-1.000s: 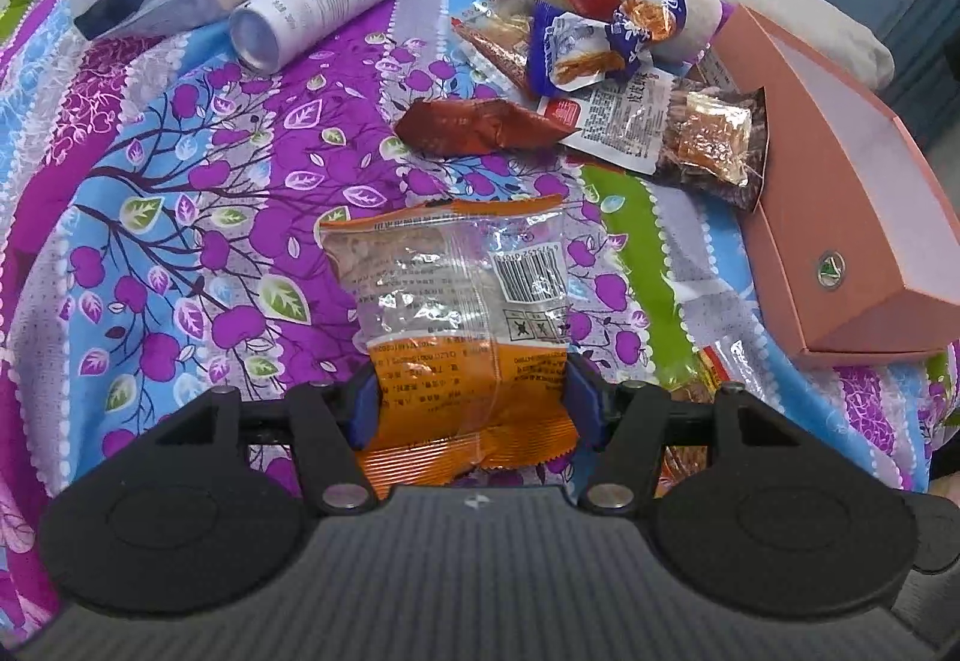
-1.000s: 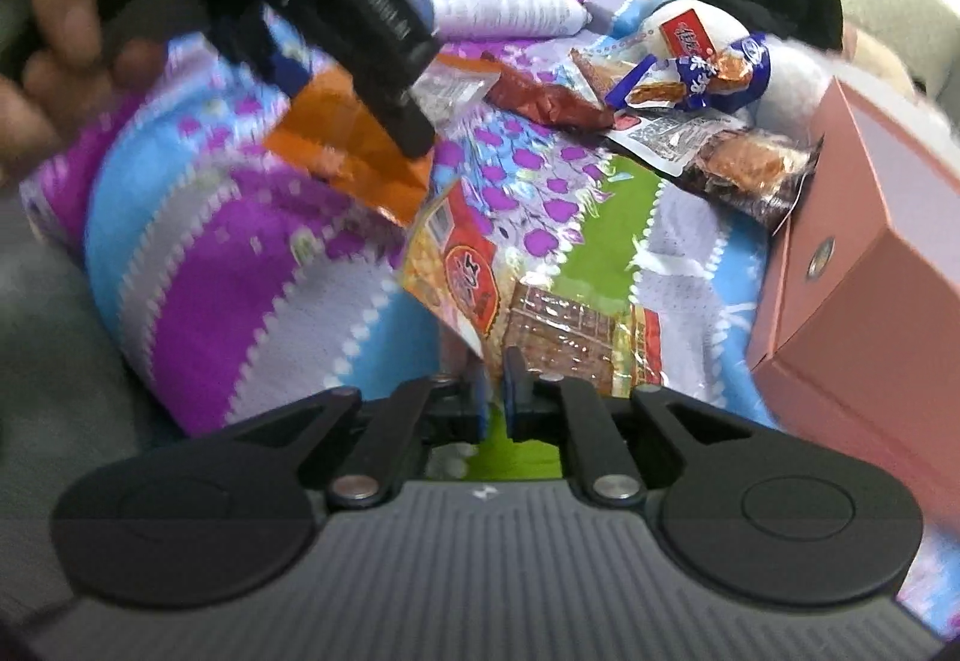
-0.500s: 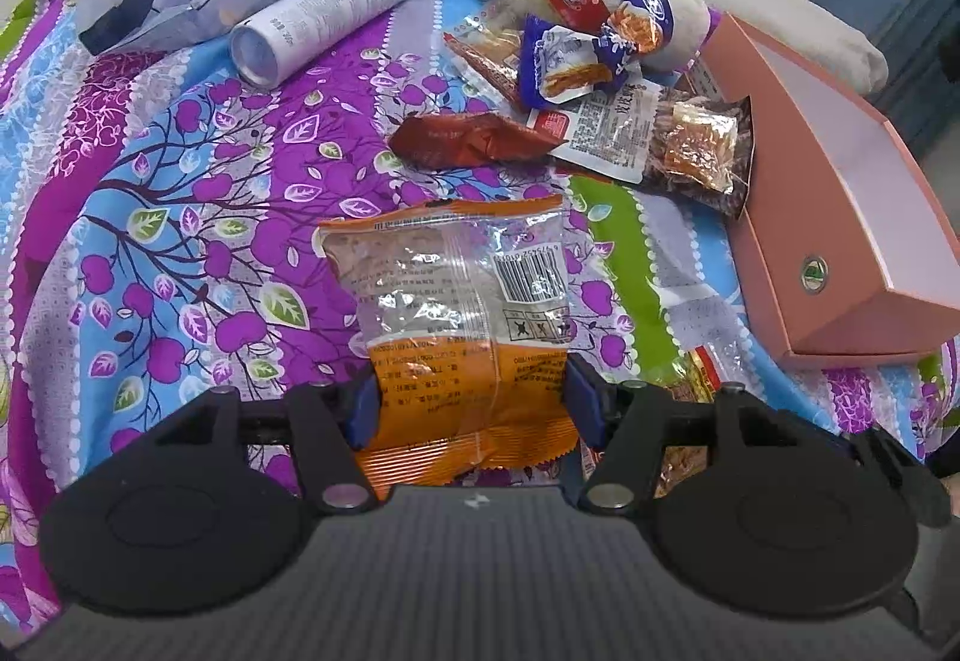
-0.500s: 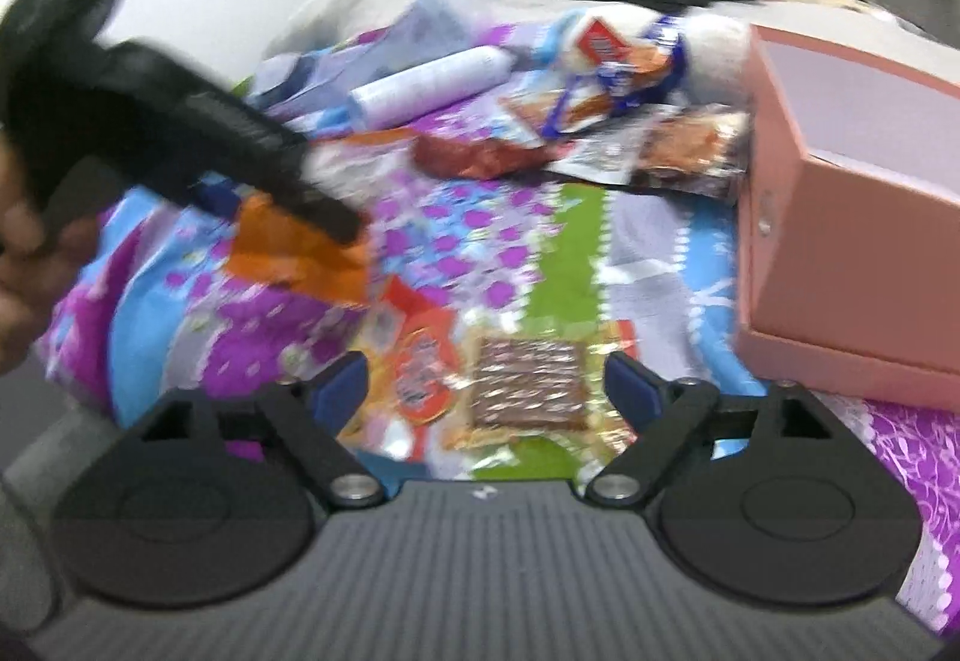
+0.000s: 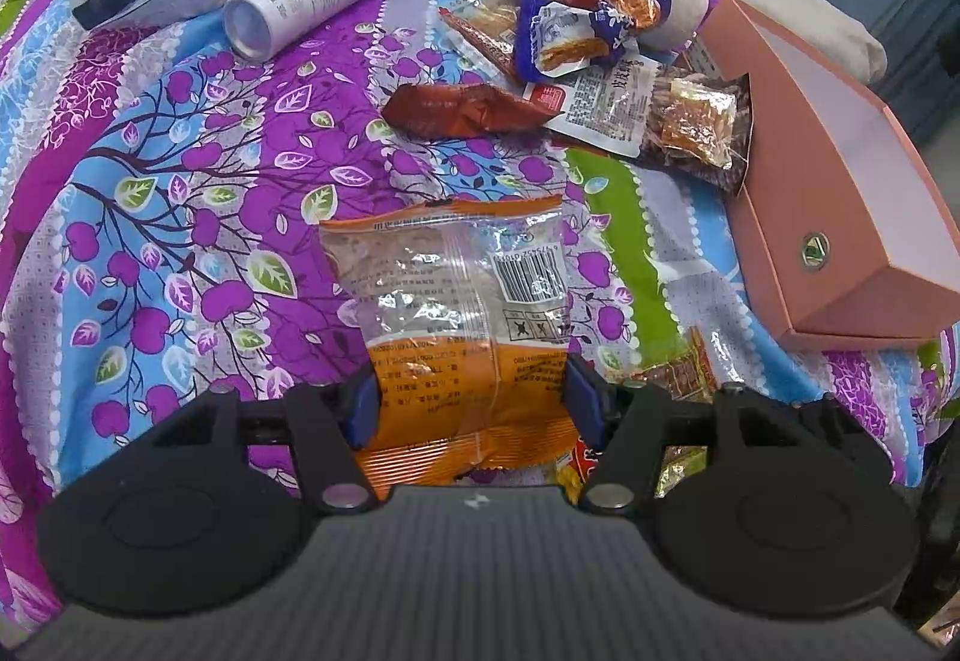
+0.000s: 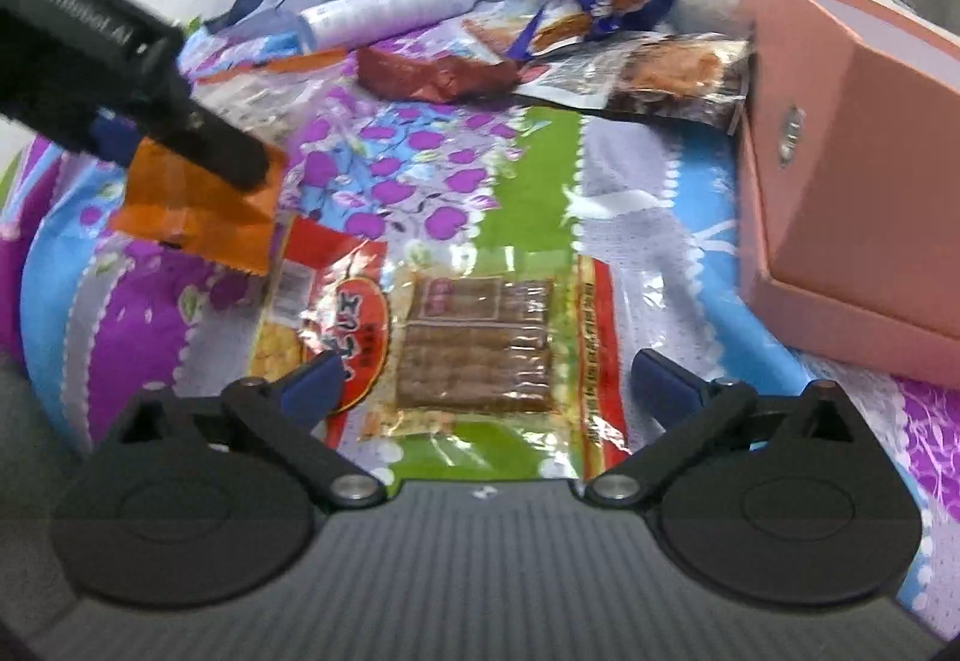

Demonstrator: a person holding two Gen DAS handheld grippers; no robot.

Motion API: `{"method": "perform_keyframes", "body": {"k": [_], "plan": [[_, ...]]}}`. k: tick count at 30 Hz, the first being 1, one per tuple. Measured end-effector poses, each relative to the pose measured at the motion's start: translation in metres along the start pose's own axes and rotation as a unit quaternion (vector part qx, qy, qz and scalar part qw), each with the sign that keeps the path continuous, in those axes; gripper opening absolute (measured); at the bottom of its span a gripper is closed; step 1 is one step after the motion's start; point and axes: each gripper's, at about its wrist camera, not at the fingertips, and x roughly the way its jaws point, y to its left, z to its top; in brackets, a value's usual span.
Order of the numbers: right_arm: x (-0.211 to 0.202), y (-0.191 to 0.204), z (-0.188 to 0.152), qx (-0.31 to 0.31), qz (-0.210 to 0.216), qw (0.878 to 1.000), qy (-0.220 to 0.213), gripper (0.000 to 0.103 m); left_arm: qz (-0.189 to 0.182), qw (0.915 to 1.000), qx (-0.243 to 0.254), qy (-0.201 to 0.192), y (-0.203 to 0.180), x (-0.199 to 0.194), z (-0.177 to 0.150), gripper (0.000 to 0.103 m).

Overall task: Organize snacks
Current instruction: 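Carry the clear-and-orange bag and orange snack pack over the pink box with both grippers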

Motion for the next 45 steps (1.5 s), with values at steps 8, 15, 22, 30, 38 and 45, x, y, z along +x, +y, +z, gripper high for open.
{"method": "perform_keyframes", "body": {"k": [8,15,22,30,38,45], "plan": [[-0.009,0.01,0.009,-0.018,0.005,1.0,0.015,0.056,-0.004,1.0,-0.002,-0.007,-0.001,-0.005,0.001,0.066],[-0.015,0.008,0.013,-0.005,0.007,1.0,0.013,0.054,-0.01,0.9998,-0.001,-0.018,-0.004,-0.018,0.006,0.066],[-0.031,0.006,0.019,0.0,-0.002,1.0,0.01,0.054,-0.017,0.9991,0.009,-0.039,-0.013,-0.041,0.015,0.066],[-0.072,-0.001,0.043,0.019,-0.02,0.999,-0.033,0.054,-0.032,0.9972,0.023,-0.064,-0.03,-0.072,0.029,0.066],[-0.117,-0.013,0.071,0.035,-0.049,0.994,-0.09,0.054,-0.072,0.9908,0.04,-0.108,-0.054,-0.113,0.042,0.066],[-0.144,-0.036,0.085,0.048,-0.088,0.987,-0.124,0.054,-0.084,0.9851,0.057,-0.138,-0.075,-0.133,0.06,0.066]]}}
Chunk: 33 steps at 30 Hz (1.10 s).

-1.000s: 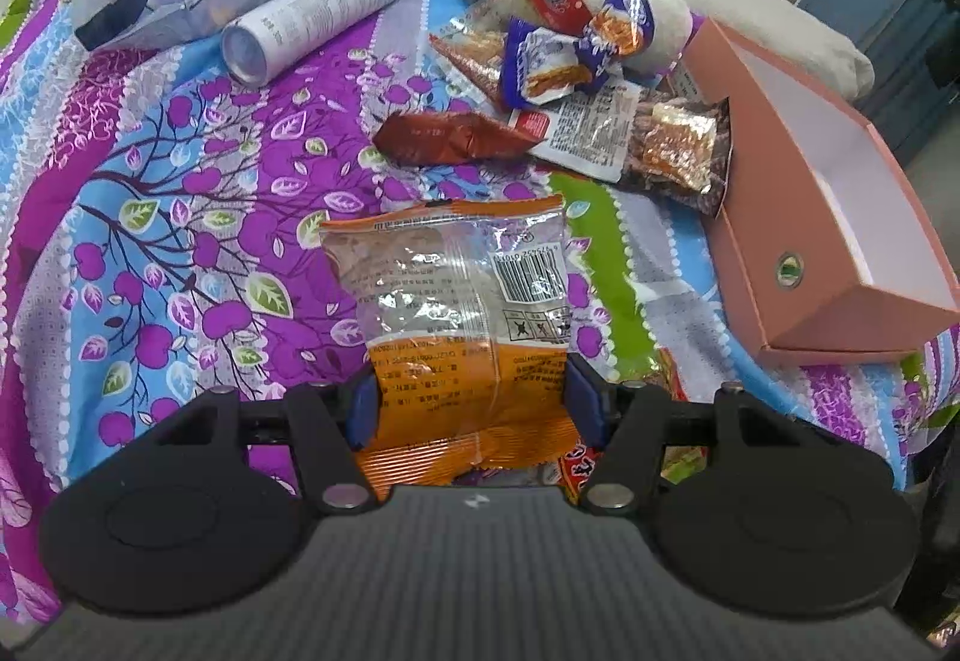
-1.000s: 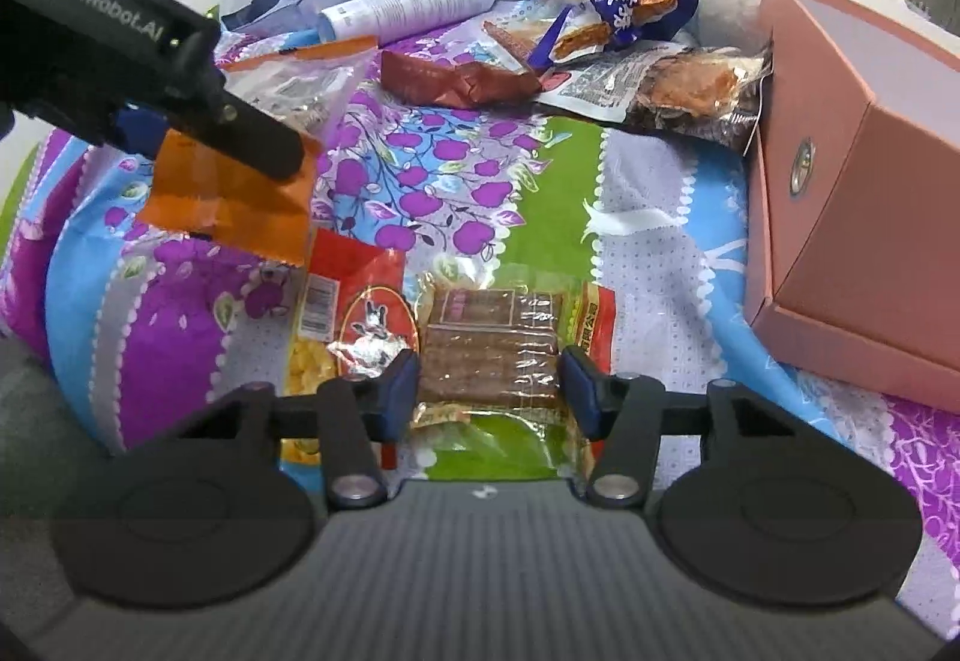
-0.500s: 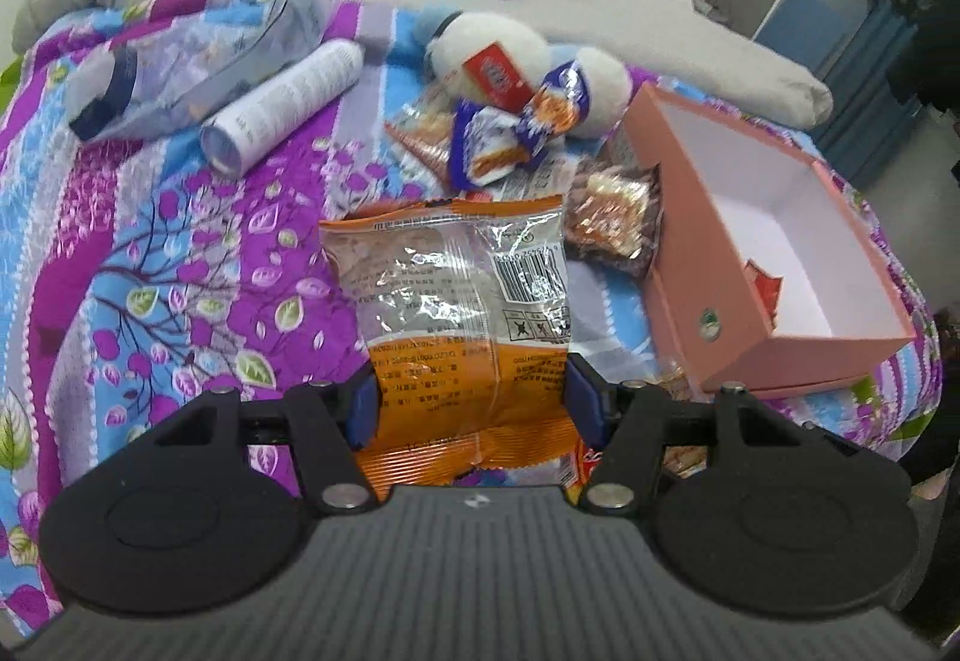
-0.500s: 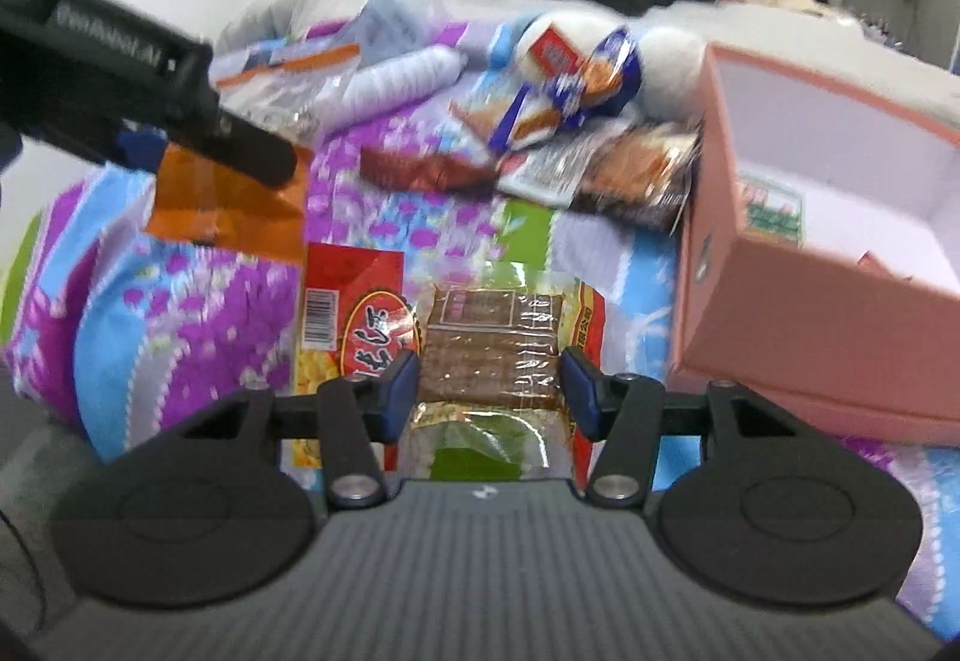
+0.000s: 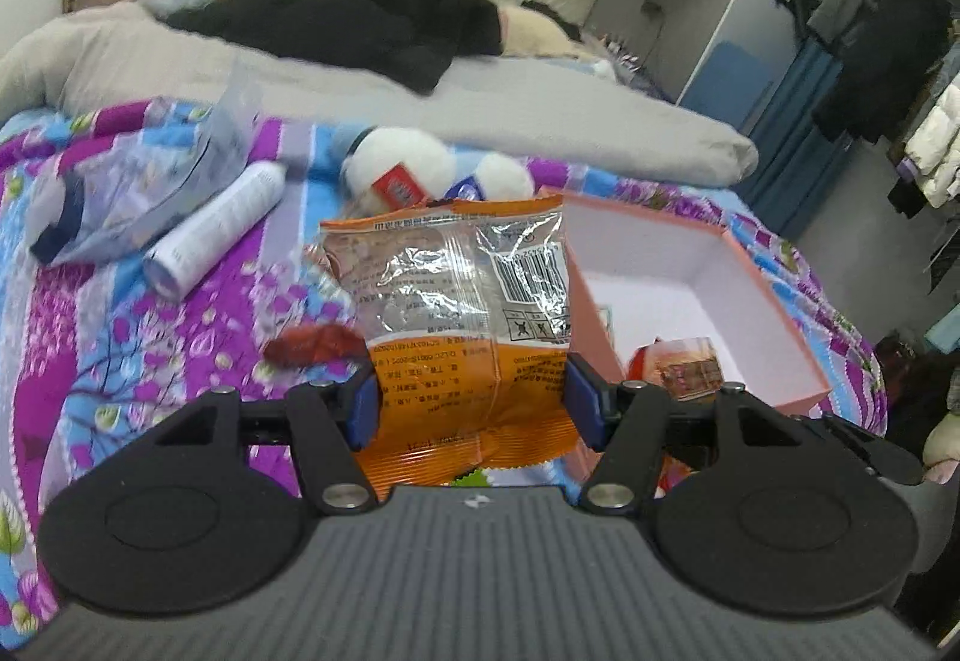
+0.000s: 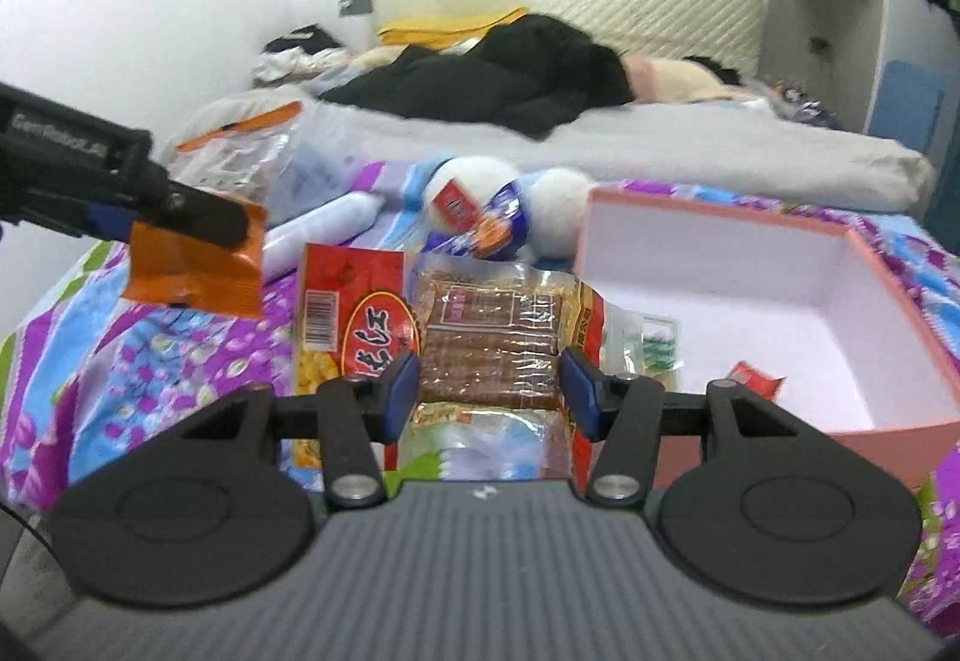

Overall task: Organize snacks
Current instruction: 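Carry the clear-and-orange bag and orange snack pack over the pink box with both grippers, then open both grippers to drop the snacks into the pink box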

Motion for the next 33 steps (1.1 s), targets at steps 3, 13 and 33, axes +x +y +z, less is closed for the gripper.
{"method": "perform_keyframes", "body": {"k": [3,13,33], "plan": [[-0.005,-0.016,0.008,0.009,-0.019,1.0,-0.012,0.054,-0.011,0.9999,0.007,-0.007,-0.011,0.004,0.011,0.066],[-0.008,-0.07,0.035,0.035,-0.074,0.996,-0.045,0.054,-0.064,0.9971,0.039,-0.014,-0.065,0.04,0.049,0.066],[0.071,-0.188,0.046,0.085,-0.129,0.986,0.061,0.055,-0.071,0.987,0.11,0.094,-0.163,0.187,0.104,0.066]]}}
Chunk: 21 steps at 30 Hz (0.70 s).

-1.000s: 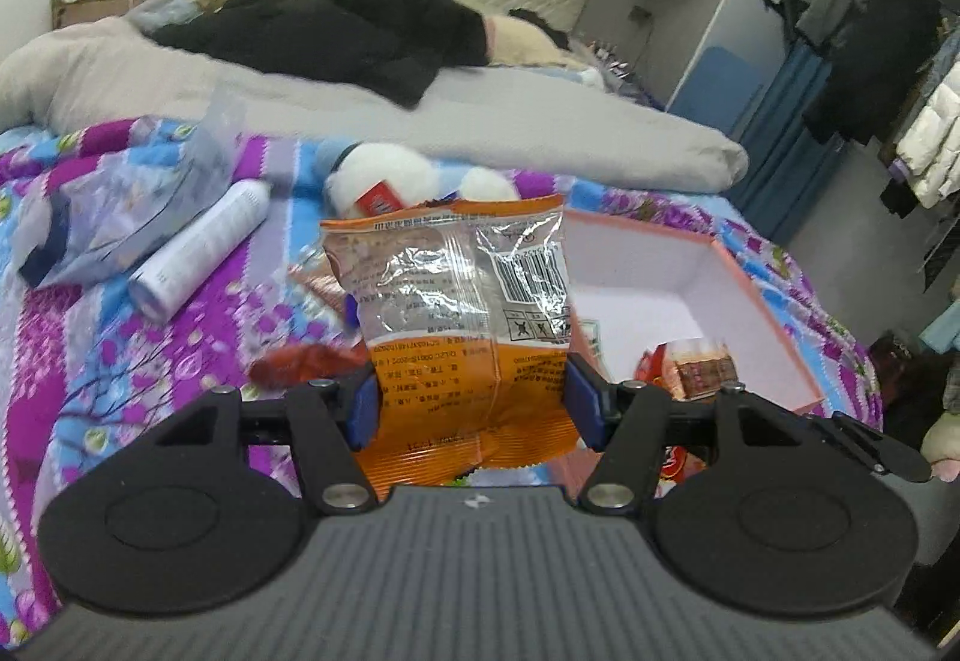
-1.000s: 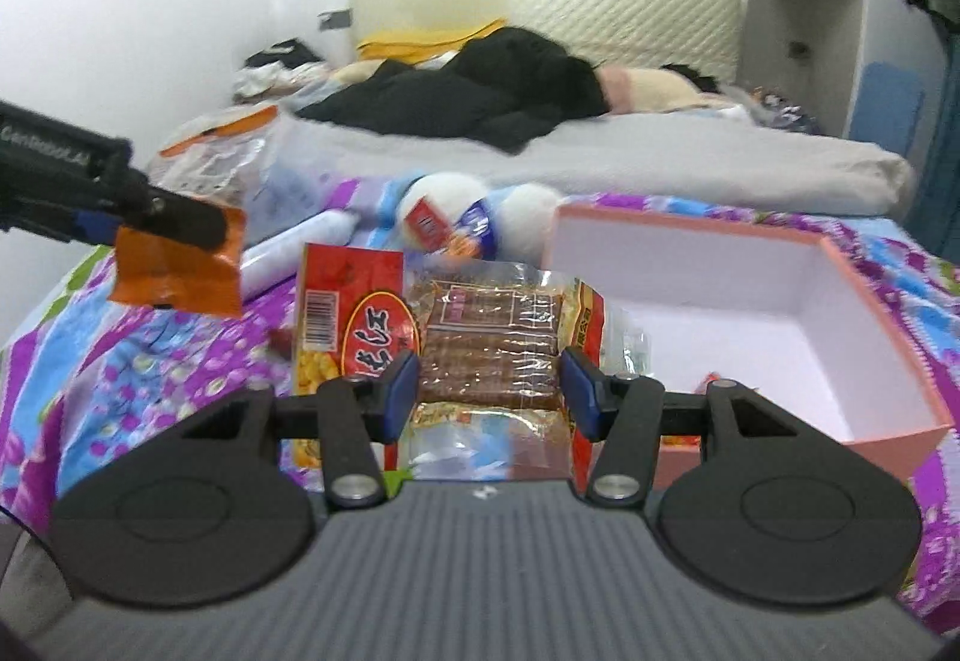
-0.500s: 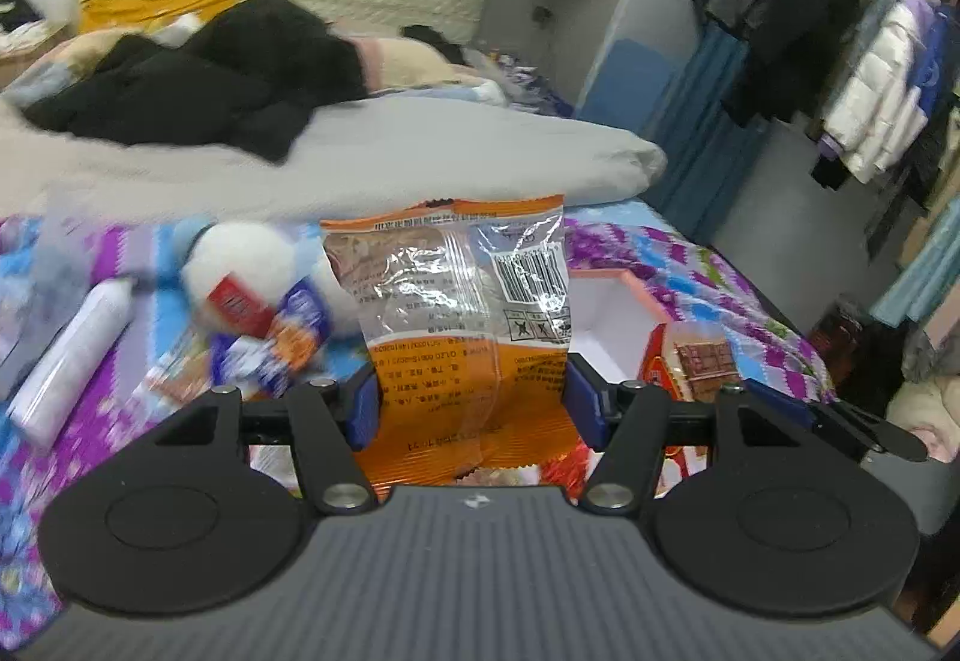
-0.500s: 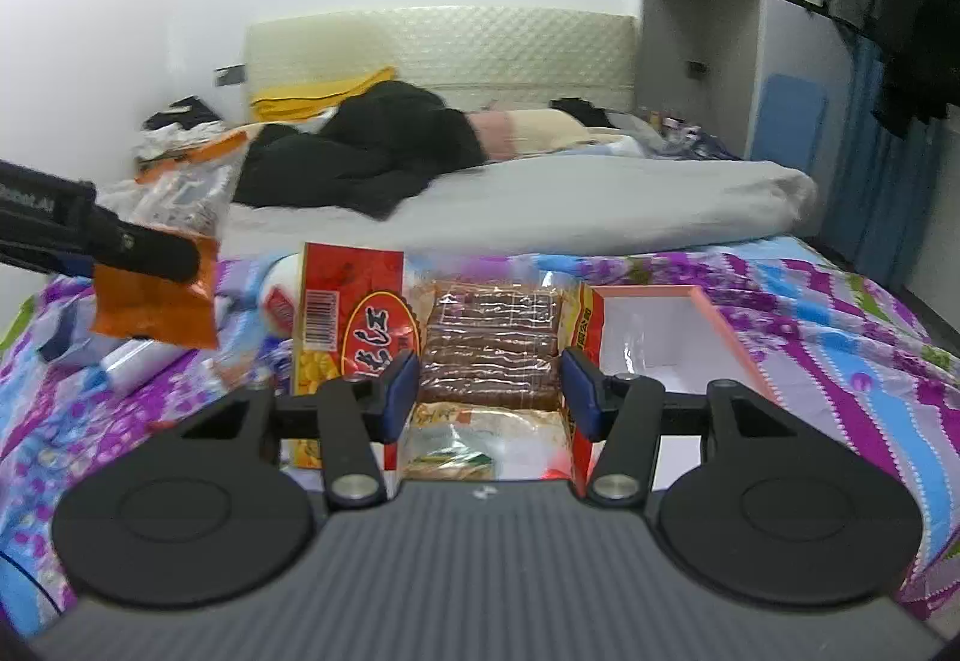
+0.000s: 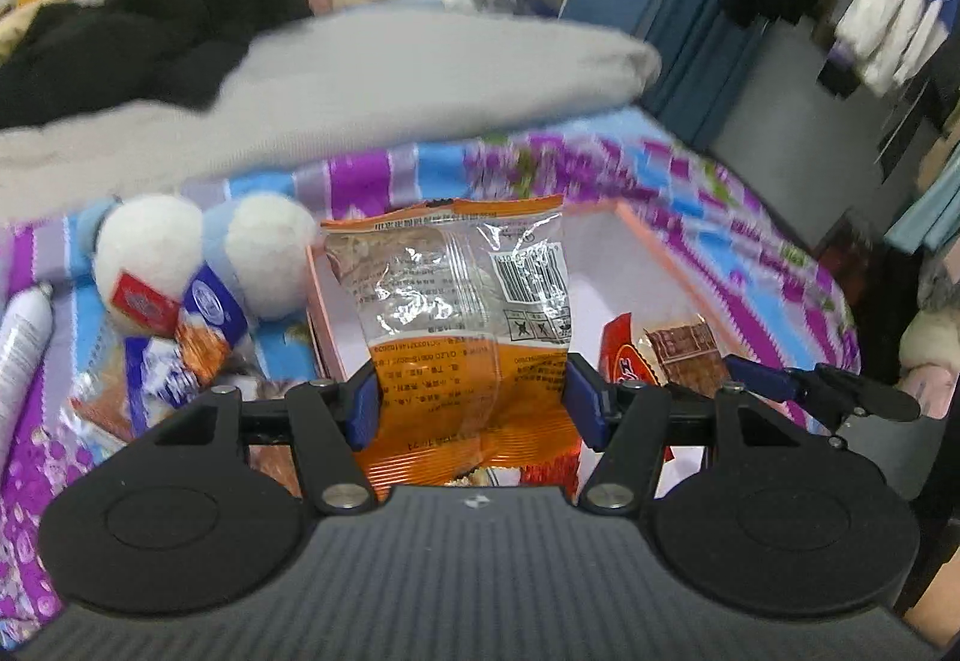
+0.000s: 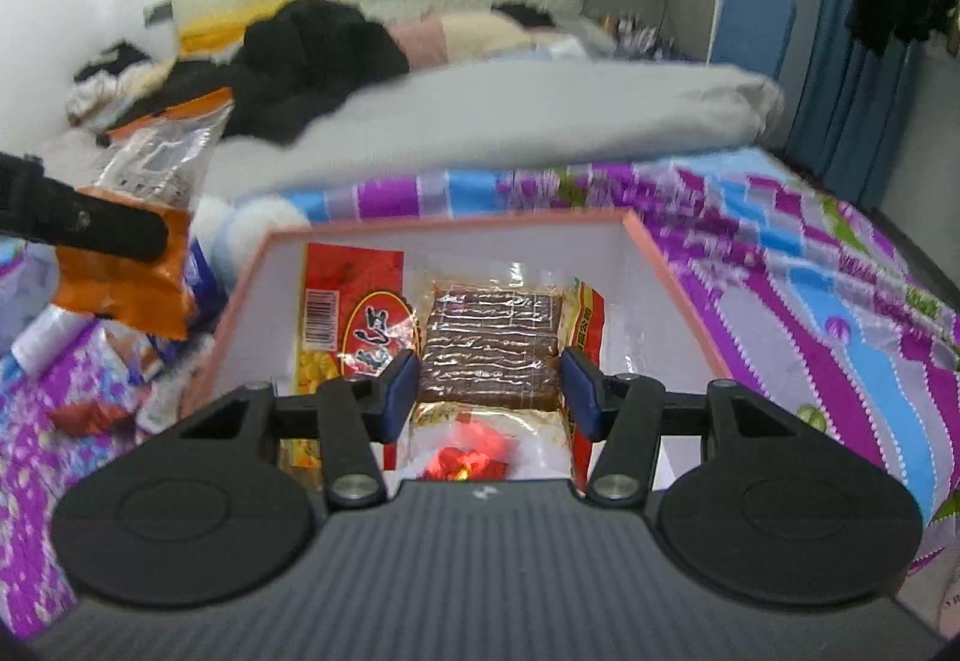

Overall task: Organize snacks
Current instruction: 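Open both grippers to drop the snacks into the pink box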

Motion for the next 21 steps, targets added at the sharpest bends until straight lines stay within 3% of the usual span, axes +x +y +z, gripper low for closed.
{"method": "perform_keyframes", "body": {"k": [4,9,12,14,16,21], "plan": [[0.018,-0.003,-0.008,-0.011,-0.002,0.999,0.037,0.055,0.01,0.9991,-0.018,0.036,0.004,0.022,-0.004,0.066],[0.026,-0.005,-0.023,-0.002,-0.004,0.998,0.059,0.055,0.008,0.9983,-0.029,0.049,0.009,0.031,-0.013,0.066],[0.026,-0.008,-0.026,0.012,-0.002,0.998,0.062,0.056,0.005,0.9984,-0.027,0.049,0.009,0.032,-0.014,0.071],[0.026,-0.011,-0.026,0.02,0.002,0.998,0.063,0.061,0.007,0.9988,-0.025,0.041,0.011,0.025,-0.016,0.082],[0.026,-0.013,-0.026,0.027,0.003,0.998,0.061,0.066,0.006,0.9993,-0.018,0.033,0.01,0.02,-0.016,0.082],[0.023,-0.017,-0.025,0.038,0.005,0.998,0.053,0.066,-0.002,0.9998,-0.014,0.014,0.01,0.005,-0.017,0.082]]}}
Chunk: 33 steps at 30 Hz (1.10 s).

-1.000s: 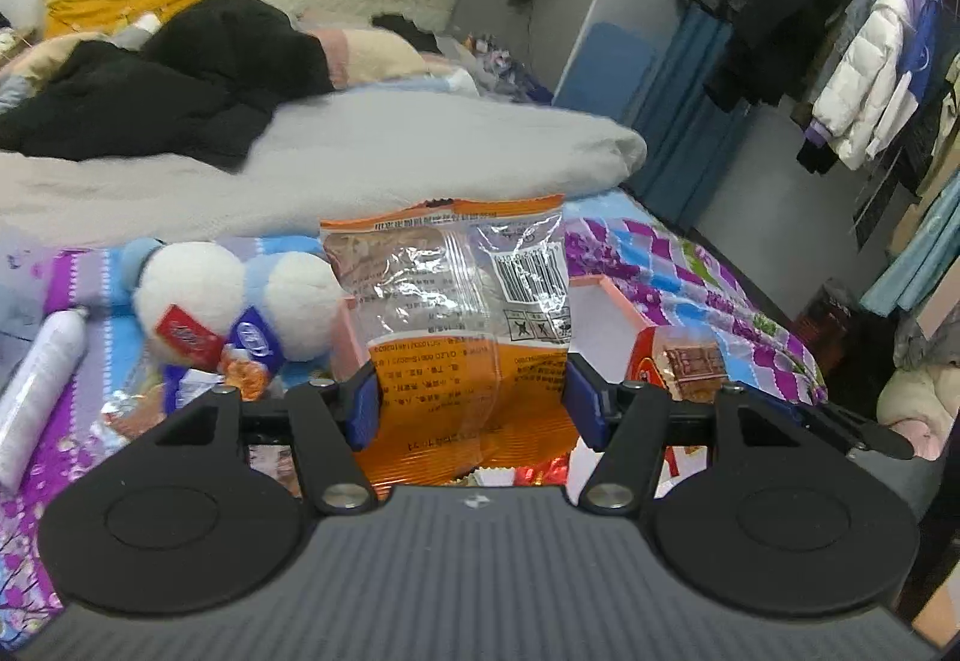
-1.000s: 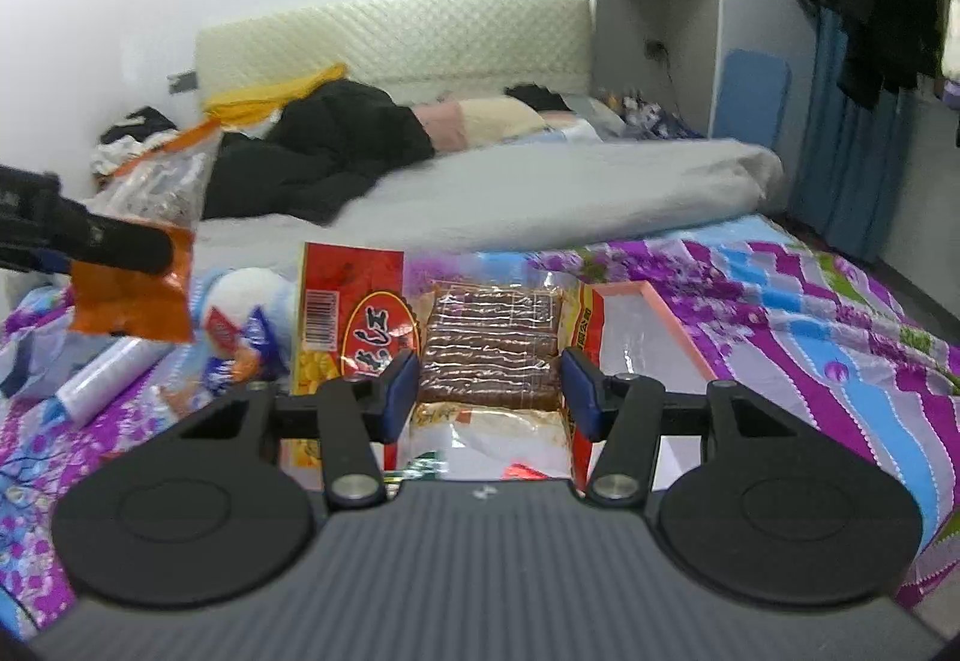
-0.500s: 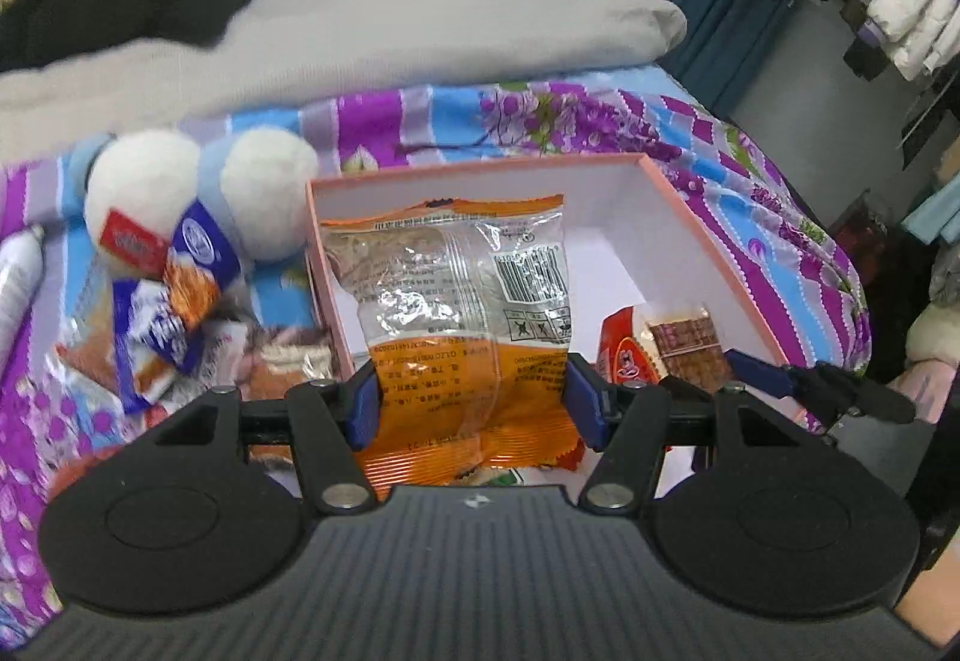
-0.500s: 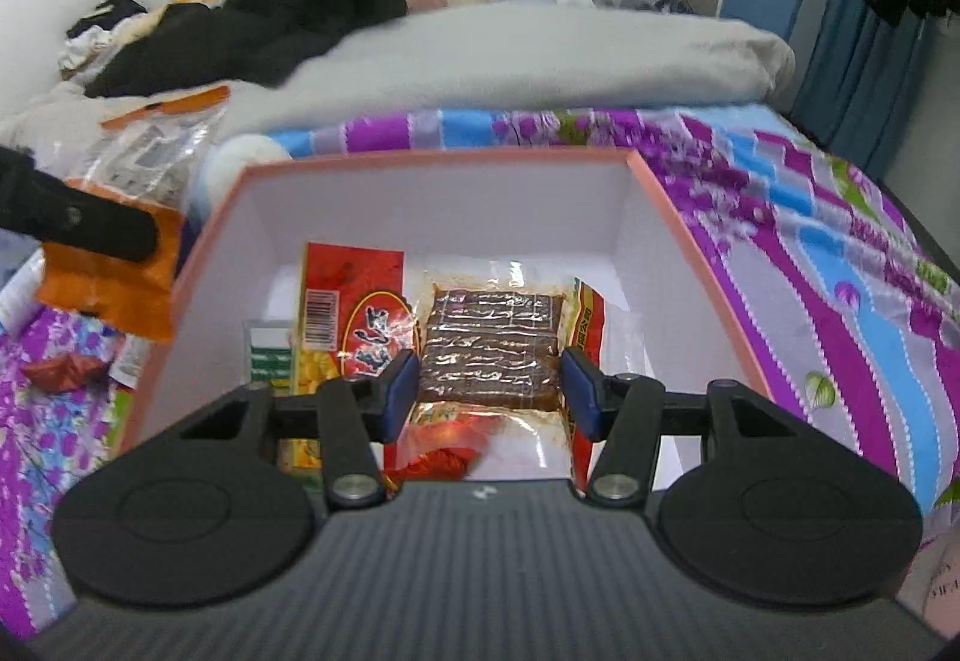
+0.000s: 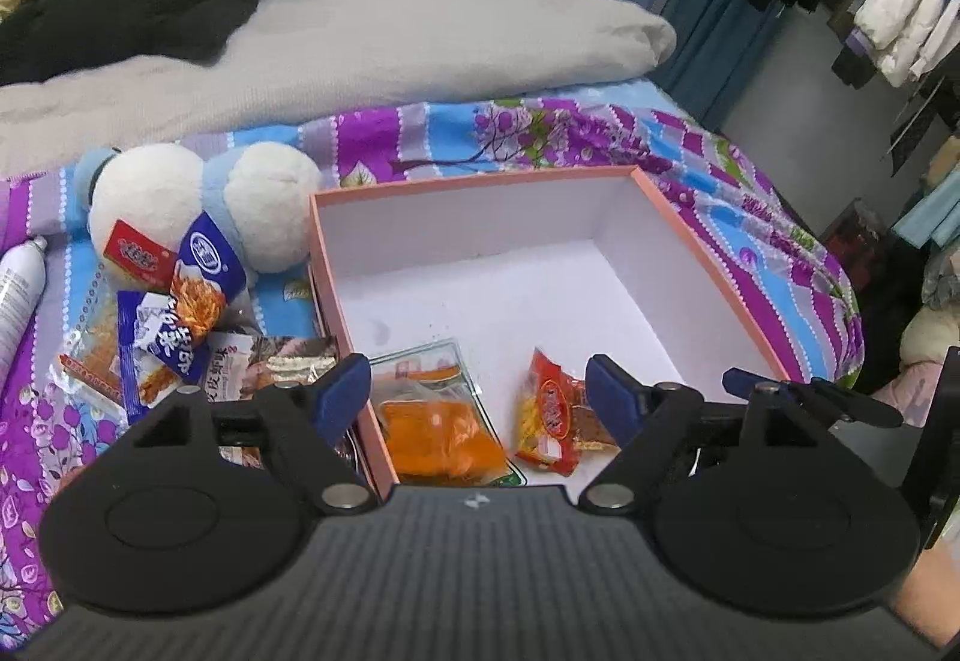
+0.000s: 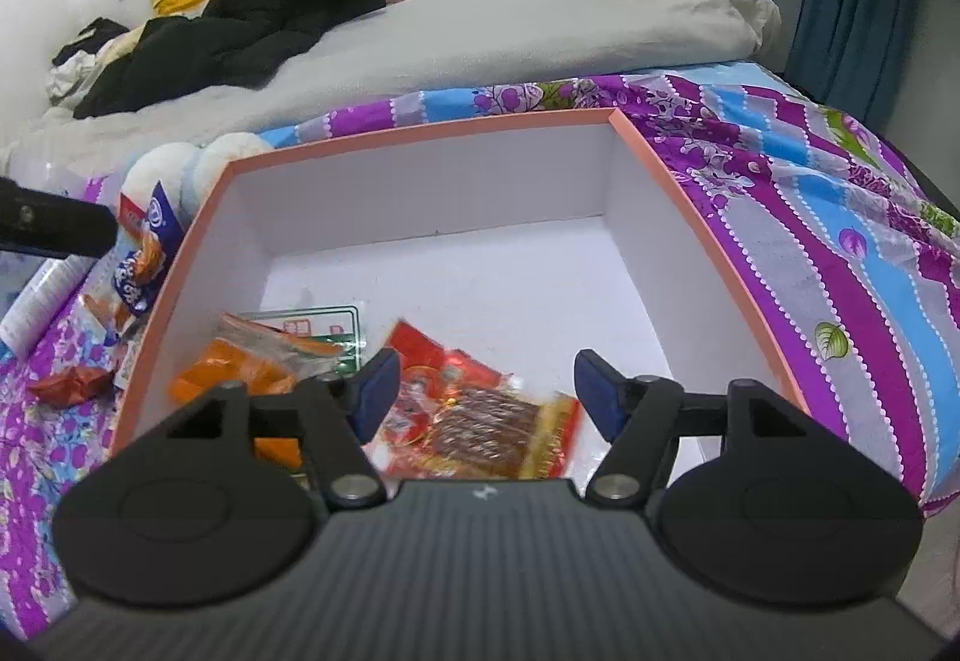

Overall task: Organize snacks
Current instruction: 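Open both grippers to drop the snacks into the pink box, then withdraw both grippers from the pink box back toward the snack pile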

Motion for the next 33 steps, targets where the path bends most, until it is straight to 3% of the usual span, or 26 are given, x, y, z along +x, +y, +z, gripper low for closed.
{"method": "perform_keyframes", "body": {"k": [3,5,21,33], "plan": [[-0.009,0.003,-0.001,0.0,0.009,1.0,-0.01,0.07,-0.003,0.9999,-0.001,-0.015,0.002,-0.013,-0.003,0.082],[-0.015,0.007,-0.002,-0.005,0.008,1.0,-0.019,0.093,-0.007,0.9996,-0.002,-0.026,0.003,-0.024,-0.006,0.082],[-0.071,0.041,-0.023,-0.008,0.035,0.995,-0.091,0.093,0.002,0.9923,0.001,-0.124,0.02,-0.105,-0.053,0.085],[-0.105,0.076,-0.058,-0.012,0.057,0.991,-0.117,0.093,0.014,0.9888,-0.027,-0.146,0.043,-0.151,-0.115,0.085]]}}
